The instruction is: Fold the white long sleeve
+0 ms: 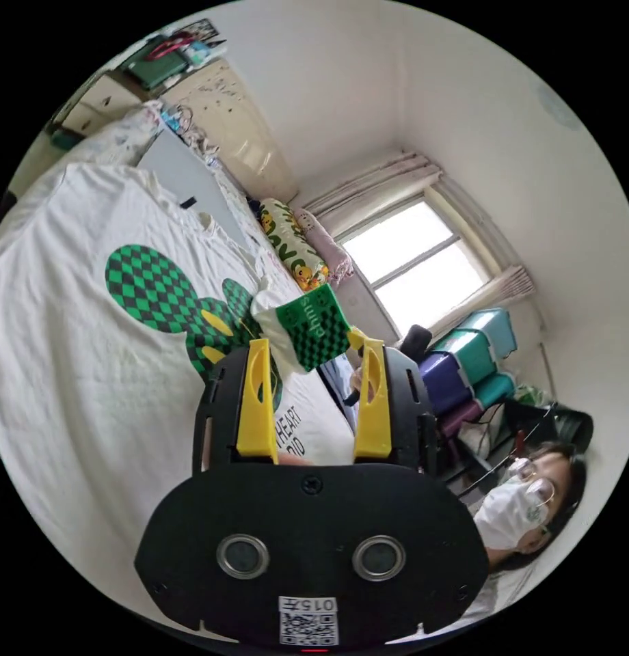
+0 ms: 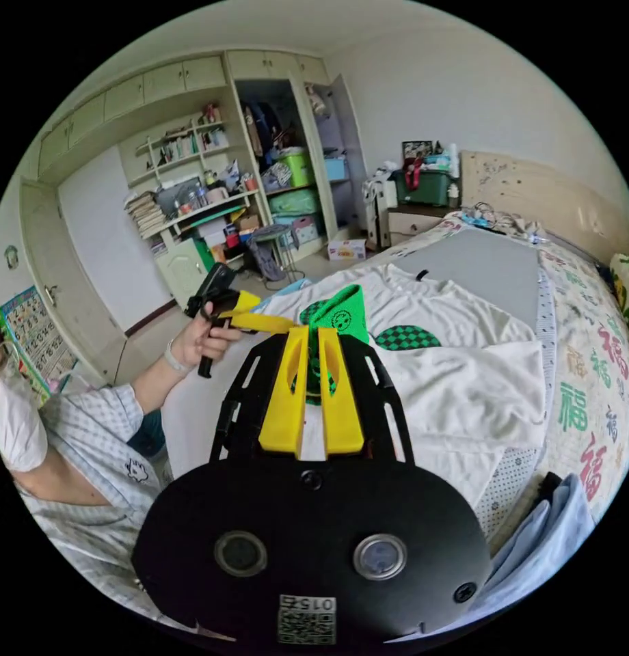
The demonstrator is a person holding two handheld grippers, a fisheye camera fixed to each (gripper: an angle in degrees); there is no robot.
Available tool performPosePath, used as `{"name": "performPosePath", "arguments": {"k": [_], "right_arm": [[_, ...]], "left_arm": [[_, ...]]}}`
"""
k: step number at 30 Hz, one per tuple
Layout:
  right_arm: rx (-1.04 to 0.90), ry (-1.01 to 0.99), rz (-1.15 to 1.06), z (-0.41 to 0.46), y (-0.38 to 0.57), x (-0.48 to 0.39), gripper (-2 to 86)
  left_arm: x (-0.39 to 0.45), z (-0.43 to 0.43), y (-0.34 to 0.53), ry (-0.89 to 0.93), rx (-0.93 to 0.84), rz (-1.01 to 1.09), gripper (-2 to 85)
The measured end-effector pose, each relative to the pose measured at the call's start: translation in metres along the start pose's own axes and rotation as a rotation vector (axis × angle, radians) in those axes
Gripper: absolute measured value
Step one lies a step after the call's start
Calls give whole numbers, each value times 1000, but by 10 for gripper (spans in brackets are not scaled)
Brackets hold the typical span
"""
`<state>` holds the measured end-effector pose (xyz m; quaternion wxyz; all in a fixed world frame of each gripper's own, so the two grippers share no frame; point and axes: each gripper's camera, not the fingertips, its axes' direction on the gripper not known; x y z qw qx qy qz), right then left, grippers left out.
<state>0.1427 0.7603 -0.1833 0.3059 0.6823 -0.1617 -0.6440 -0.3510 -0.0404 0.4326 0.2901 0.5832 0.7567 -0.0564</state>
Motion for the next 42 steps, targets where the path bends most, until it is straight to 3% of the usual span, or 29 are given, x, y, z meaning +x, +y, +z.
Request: {"name": "performPosePath", "arguments": {"k": [6,9,18,23,28,32,37,42], "right_arm": [[-76,-109,-165,51,30,-50,0],[-129,-42,-188,67,45,-61,2],[-98,-41,-283,76,75,-86,104],[-109,115,-325,89,86,-102,97],[-81,303,-386,102,97,-121,26],[-53,177,-407,91,99,-116,16],[94,-102,-358,32,96,-68,69],[344,-87,-120,-35,108,26,48]], "left_arm": [[-32,8,39,-100,-95,48,175],[-42,19,55,-229,-154,58,148],[-75,12,103,-195,-179,33,11],[-70,1,128,-180,-176,64,-2],[-30,-9,152,-248,-191,209,-3],[7,-27,170,-302,-157,336,-3],[52,-69,197,-284,-82,418,-3],[82,-125,232,-327,-28,414,-2]]}}
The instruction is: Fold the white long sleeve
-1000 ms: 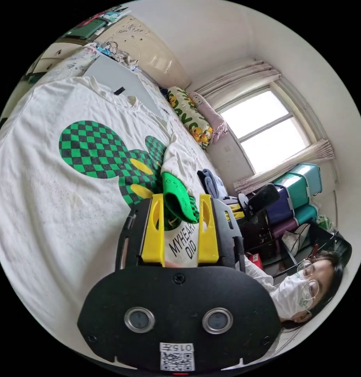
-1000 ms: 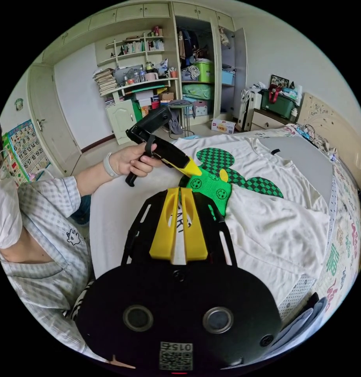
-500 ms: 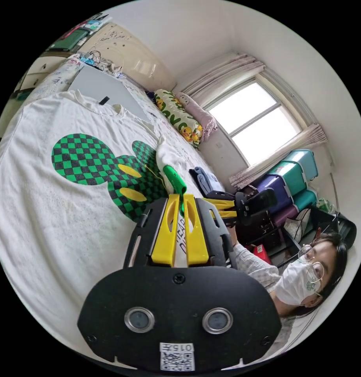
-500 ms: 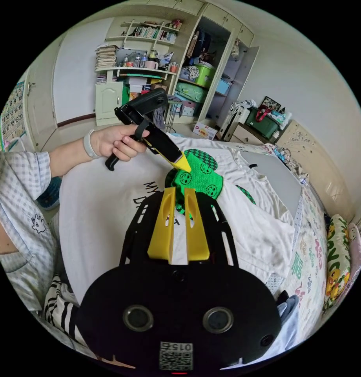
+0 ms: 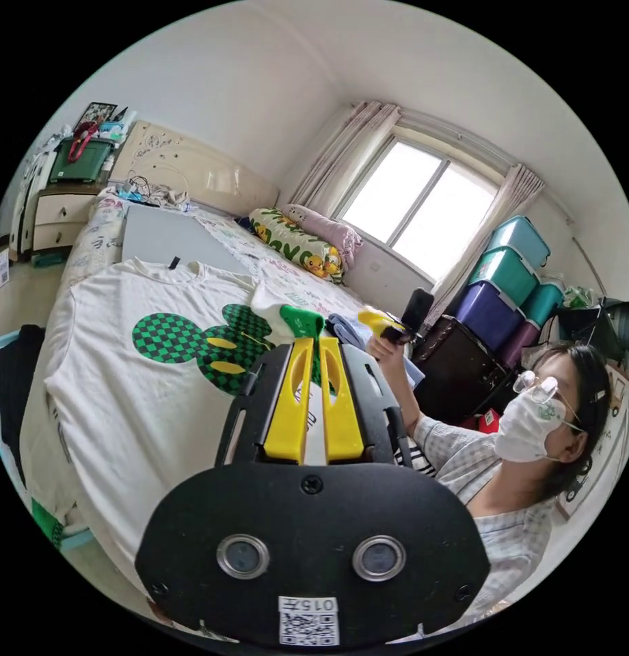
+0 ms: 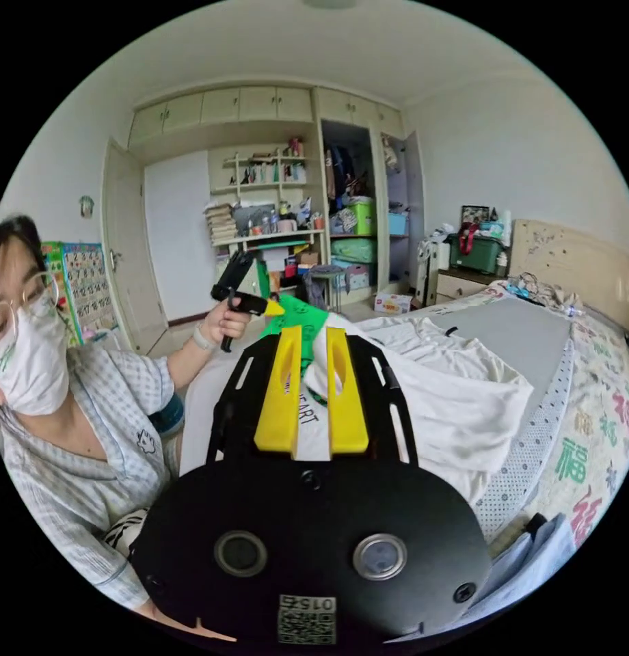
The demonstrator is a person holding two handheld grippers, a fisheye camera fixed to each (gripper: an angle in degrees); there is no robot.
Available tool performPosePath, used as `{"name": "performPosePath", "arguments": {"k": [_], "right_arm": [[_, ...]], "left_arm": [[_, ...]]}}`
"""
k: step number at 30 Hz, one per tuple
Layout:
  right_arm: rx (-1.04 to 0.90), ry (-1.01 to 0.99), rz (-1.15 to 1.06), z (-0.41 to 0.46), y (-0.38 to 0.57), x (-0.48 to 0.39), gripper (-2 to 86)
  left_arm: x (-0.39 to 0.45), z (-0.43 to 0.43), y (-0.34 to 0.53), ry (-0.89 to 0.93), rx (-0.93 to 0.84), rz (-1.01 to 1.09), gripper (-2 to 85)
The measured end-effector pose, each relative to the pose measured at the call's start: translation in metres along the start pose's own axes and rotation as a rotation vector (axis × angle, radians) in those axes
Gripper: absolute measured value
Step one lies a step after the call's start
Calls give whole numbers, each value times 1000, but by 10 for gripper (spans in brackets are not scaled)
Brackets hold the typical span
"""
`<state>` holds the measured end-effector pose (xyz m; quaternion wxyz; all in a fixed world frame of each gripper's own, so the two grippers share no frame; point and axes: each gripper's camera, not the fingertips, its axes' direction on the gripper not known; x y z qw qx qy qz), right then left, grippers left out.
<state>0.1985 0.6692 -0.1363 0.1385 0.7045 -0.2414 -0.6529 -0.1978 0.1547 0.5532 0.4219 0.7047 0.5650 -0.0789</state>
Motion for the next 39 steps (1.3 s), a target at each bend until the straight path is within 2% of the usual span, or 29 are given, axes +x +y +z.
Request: {"name": "performPosePath", "arguments": {"k": [4,9,13,17,20,23,27,30,34,39], "right_arm": [[51,144,286,-37,10,80,45],[-6,178,424,-43,21,137,55],[-187,333,359,-8,15,146,69],[-340,349,214,36,6,138,84],[-455,420,100,67,2,130,99],[-480,377,88,81,-2,136,110],[-498,379,144,92,-1,156,107],[-516,400,123,101,-4,157,106],[-512,421,77,110,-8,153,96],[-615,431,44,140,-11,159,109]], "left_arm": [[26,-61,50,-178,-4,-15,-3],[29,-112,103,-268,-5,-106,-2],[13,-140,130,-326,15,-183,-1],[0,-137,138,-319,-69,-205,5],[17,-159,129,-439,-10,-155,22],[34,-167,83,-501,50,-74,65],[17,-84,-23,-401,-43,39,84],[-34,18,-96,-250,-101,-19,91],[-105,166,-171,-304,-206,-135,94],[-153,280,-219,-331,-278,-204,103]]}}
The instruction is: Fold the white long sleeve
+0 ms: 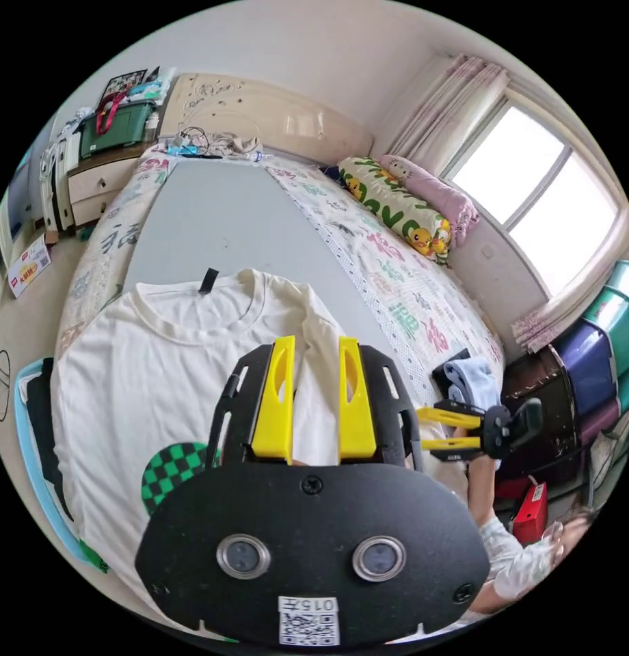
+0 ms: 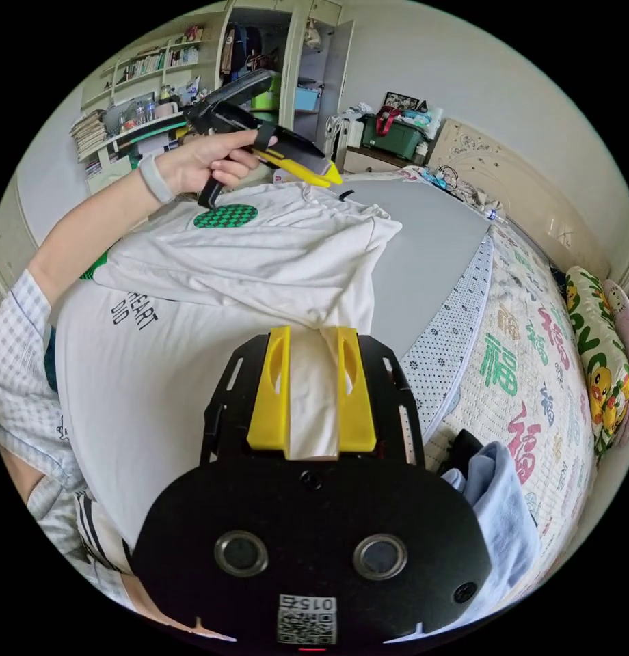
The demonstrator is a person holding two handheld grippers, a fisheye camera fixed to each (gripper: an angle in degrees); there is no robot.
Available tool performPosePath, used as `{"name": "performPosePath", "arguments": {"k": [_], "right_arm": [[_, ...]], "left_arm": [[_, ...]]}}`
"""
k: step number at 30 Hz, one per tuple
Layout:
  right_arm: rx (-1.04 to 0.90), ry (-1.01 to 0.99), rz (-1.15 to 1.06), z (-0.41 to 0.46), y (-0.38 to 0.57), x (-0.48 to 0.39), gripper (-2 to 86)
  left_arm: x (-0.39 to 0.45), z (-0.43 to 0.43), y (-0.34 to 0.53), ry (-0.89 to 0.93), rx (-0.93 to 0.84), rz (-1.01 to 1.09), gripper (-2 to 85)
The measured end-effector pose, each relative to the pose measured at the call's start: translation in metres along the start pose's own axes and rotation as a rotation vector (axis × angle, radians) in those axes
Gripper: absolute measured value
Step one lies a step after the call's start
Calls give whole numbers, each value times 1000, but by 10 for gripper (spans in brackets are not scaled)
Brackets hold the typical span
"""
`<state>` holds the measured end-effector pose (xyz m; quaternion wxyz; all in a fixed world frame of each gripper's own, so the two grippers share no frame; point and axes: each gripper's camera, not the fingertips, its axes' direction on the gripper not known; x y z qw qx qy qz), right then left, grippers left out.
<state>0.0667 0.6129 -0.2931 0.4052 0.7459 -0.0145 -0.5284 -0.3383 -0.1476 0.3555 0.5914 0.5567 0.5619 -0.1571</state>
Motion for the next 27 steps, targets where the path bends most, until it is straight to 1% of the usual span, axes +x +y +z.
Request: {"name": "performPosePath", "arguments": {"k": [2,5,7,9,12,14,17,20,23,25,27], "right_arm": [[-7,5,22,3,-4,4,107],[-11,-8,60,7,-8,13,79],[-10,-6,83,9,-10,17,56],[-12,-2,85,10,-12,18,38],[-42,106,97,11,-13,17,15],[-47,141,115,6,-11,18,7],[-22,185,219,-5,-5,35,0],[-58,210,279,2,-4,48,-4],[-109,250,253,16,-9,43,-5],[-107,259,254,17,-10,42,-4],[-95,226,283,17,-9,48,-4]], "left_arm": [[1,28,-21,-15,-20,-24,111],[7,70,-43,-30,-58,-20,113],[12,103,-57,-21,-147,-14,91],[18,117,-67,-29,-168,-19,61],[38,121,-80,-61,-116,15,22],[53,123,-91,-95,-105,41,18],[78,121,-108,-116,-47,77,18],[100,131,-121,-163,-36,97,28],[110,151,-132,-251,-111,87,64],[116,139,-140,-225,-92,78,75],[127,118,-148,-235,-84,102,81]]}}
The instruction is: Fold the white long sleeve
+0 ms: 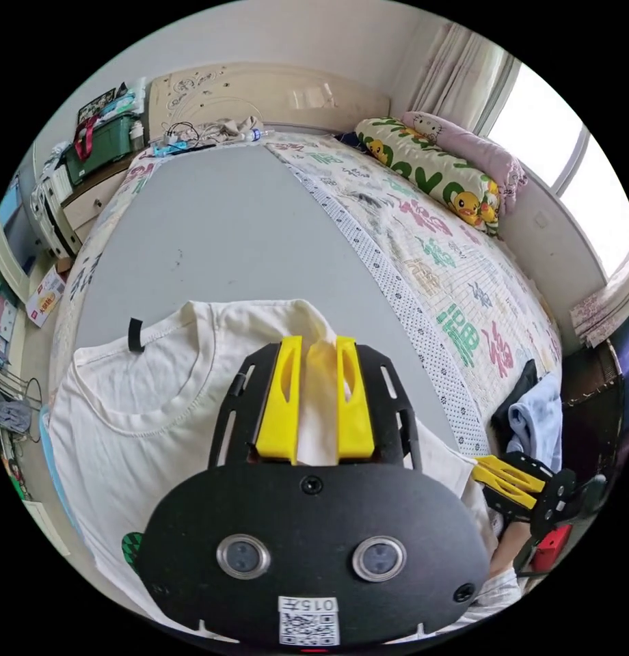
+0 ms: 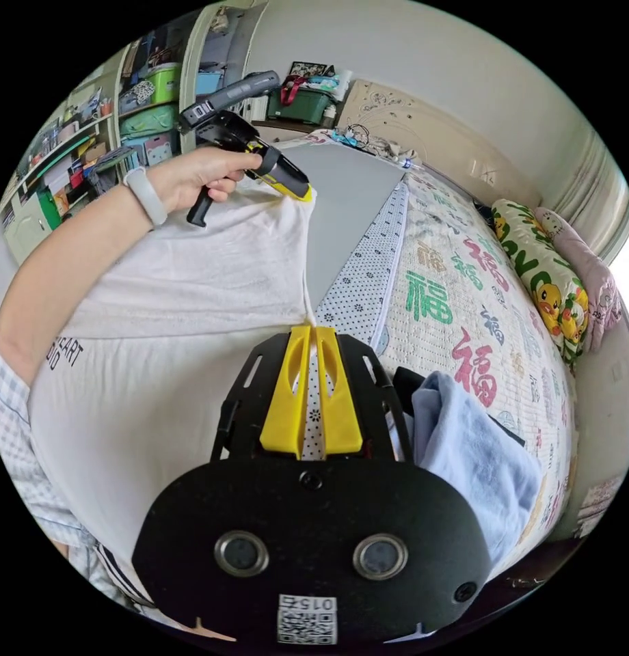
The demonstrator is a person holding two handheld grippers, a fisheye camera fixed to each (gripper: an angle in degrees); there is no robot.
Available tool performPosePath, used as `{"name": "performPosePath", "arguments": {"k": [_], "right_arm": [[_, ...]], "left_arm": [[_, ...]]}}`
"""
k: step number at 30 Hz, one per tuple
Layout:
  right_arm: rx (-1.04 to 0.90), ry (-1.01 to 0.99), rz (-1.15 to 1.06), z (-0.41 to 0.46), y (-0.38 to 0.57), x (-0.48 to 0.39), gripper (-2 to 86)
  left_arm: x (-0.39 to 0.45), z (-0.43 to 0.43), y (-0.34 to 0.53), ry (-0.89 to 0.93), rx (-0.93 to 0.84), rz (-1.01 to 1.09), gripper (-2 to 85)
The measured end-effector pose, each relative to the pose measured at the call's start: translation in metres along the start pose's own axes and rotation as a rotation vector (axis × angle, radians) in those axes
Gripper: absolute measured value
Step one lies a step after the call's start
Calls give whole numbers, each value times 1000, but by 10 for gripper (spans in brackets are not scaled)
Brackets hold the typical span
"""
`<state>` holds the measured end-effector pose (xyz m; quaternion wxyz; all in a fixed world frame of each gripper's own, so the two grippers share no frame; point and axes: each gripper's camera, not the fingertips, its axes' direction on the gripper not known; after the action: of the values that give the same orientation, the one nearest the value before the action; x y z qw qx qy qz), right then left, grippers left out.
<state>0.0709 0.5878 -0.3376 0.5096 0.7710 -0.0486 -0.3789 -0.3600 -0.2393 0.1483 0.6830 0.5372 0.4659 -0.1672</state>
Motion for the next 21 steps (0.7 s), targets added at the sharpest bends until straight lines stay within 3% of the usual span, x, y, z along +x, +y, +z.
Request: {"name": "performPosePath", "arguments": {"k": [5,8,13,21], "right_arm": [[9,-43,27,1,1,7,-1],[9,-16,13,3,2,2,0],[18,-12,27,5,6,0,0],[43,-15,57,8,17,-1,4]], "left_arm": [[24,-96,24,-91,26,170,94],[42,-156,83,-109,17,298,99],[78,-239,235,104,-38,603,95],[60,-263,313,272,64,713,99]]}}
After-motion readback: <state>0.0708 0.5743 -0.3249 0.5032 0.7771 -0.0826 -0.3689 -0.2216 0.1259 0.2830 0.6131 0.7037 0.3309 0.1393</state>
